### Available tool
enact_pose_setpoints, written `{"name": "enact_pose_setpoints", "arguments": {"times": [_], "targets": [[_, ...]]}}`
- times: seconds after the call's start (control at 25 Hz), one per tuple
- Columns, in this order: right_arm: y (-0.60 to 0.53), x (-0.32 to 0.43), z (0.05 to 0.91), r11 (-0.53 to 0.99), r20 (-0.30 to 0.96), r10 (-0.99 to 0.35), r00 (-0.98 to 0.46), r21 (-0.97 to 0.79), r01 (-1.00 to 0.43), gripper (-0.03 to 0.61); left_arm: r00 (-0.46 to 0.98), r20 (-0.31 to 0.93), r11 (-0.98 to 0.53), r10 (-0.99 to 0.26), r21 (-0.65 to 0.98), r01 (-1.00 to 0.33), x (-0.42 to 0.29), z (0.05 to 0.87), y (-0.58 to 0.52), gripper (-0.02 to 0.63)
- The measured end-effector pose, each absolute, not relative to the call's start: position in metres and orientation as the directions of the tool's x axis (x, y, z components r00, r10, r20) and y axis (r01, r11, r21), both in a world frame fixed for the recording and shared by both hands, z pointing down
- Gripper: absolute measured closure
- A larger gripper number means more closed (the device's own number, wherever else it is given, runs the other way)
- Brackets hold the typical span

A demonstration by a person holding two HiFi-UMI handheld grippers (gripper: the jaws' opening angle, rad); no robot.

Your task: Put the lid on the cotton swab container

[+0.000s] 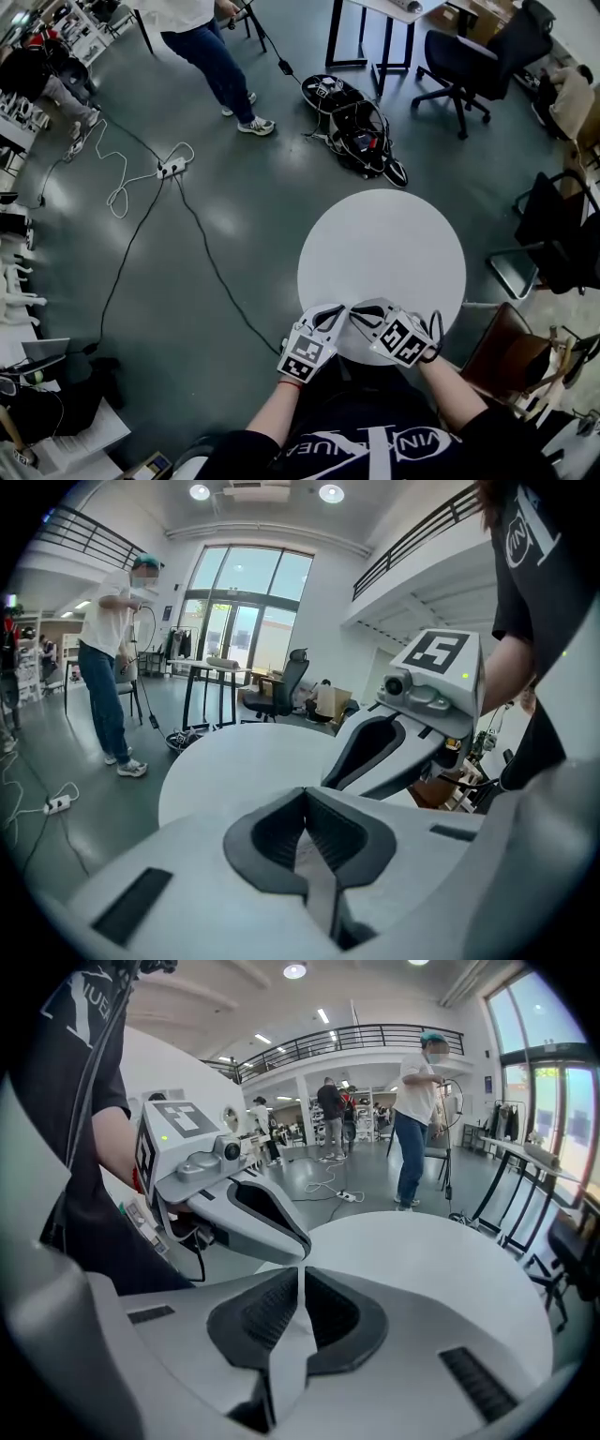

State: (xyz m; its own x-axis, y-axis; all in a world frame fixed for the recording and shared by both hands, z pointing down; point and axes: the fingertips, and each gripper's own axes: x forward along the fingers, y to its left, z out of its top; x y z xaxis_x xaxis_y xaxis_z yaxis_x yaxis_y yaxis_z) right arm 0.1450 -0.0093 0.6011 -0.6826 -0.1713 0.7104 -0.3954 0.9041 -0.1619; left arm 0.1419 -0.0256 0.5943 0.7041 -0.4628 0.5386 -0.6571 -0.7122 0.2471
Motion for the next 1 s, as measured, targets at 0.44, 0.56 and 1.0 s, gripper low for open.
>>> {"name": "enact_pose_setpoints", "arguments": {"times": [0.44, 0.56, 1.0], "targets": [[-0.017, 0.151, 0.589, 0.822, 0.647, -0.246, -0.721, -0.255, -0.509, 0.571, 0.761, 0.480, -0.673, -0.436, 0.388, -0.630, 0.144, 0.589, -0.027, 0.604], [-0.026, 0.151, 0.573, 0.782, 0.603, -0.305, -0.737, -0.283, -0.555, 0.571, 0.770, 0.443, -0.675, -0.460, 0.389, -0.627, 0.142, 0.576, -0.034, 0.604], [-0.048, 0.156, 0.518, 0.736, 0.506, -0.447, -0.738, -0.261, -0.624, 0.571, 0.784, 0.331, -0.696, -0.526, 0.362, -0.620, 0.143, 0.521, -0.073, 0.604]]}}
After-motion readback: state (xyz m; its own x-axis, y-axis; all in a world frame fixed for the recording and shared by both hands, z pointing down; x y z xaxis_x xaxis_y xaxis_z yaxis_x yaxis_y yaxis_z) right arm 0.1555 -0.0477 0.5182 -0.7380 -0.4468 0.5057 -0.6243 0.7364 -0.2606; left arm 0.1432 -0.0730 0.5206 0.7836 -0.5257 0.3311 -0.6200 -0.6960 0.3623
